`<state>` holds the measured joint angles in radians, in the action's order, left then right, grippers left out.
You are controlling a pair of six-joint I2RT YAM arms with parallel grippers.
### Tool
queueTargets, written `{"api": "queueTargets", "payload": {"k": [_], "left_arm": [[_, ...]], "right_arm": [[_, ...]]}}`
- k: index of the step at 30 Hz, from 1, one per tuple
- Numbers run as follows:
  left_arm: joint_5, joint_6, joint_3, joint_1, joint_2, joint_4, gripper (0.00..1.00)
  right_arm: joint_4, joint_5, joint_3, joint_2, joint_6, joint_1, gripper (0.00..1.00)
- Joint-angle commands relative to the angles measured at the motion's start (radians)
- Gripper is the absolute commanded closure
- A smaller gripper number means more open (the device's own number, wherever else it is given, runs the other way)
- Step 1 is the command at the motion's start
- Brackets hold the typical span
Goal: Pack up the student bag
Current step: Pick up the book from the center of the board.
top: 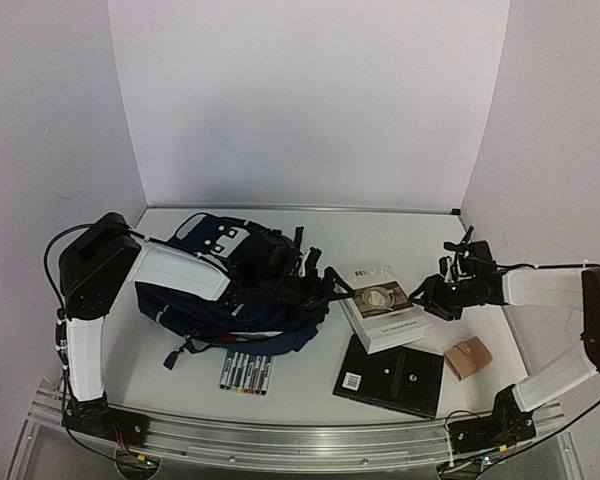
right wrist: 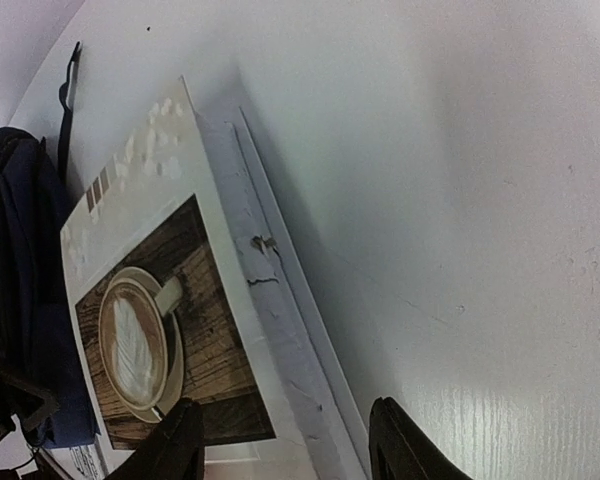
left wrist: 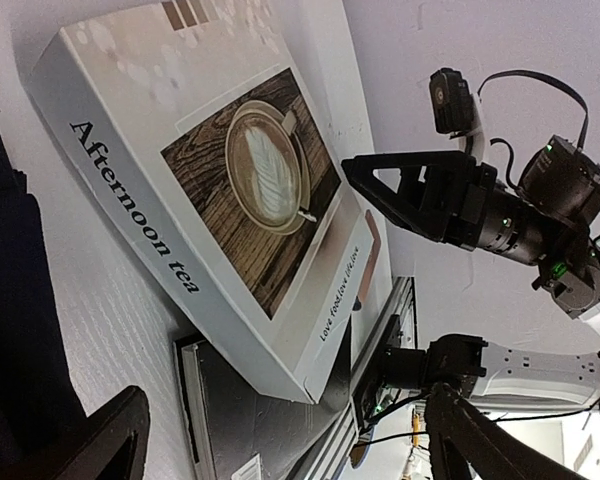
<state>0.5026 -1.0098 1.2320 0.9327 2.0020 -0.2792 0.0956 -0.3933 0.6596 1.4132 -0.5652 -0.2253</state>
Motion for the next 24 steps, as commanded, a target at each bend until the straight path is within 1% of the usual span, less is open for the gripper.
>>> {"api": "queueTargets", "payload": {"k": [1,9,13,14,15,21,23,24], "left_arm": [[0.028,-0.062,0.066,0.013,0.03,-0.043,0.05],[0.067,-0.083,0.108,0.021,0.115,-0.057,0.06],[0.08,-0.088,0.124,0.023,0.141,-0.063,0.06],[0.079,-0.087,0.123,0.023,0.138,-0.064,0.06],[0.073,-0.083,0.119,0.023,0.131,-0.062,0.06],[0.007,-0.034,0.071,0.023,0.054,-0.022,0.04],[-0.001,-0.031,0.058,0.023,0.044,-0.022,0.03],[0.001,-0.033,0.056,0.023,0.045,-0.023,0.03]], "right_arm": [[0.007,-0.051,-0.035,-0.012,0.045,-0.002,0.51],[0.001,-0.12,-0.059,-0.072,0.008,-0.001,0.76],[-0.031,-0.158,-0.073,-0.097,-0.034,-0.002,0.95],[-0.046,-0.163,-0.079,-0.103,-0.053,-0.001,0.98],[-0.063,-0.17,-0.086,-0.111,-0.073,-0.001,1.0],[-0.221,-0.237,-0.136,-0.164,-0.223,-0.002,1.0],[-0.204,-0.195,-0.136,-0.176,-0.226,-0.002,1.0],[-0.172,-0.159,-0.134,-0.186,-0.216,-0.001,0.98]]}}
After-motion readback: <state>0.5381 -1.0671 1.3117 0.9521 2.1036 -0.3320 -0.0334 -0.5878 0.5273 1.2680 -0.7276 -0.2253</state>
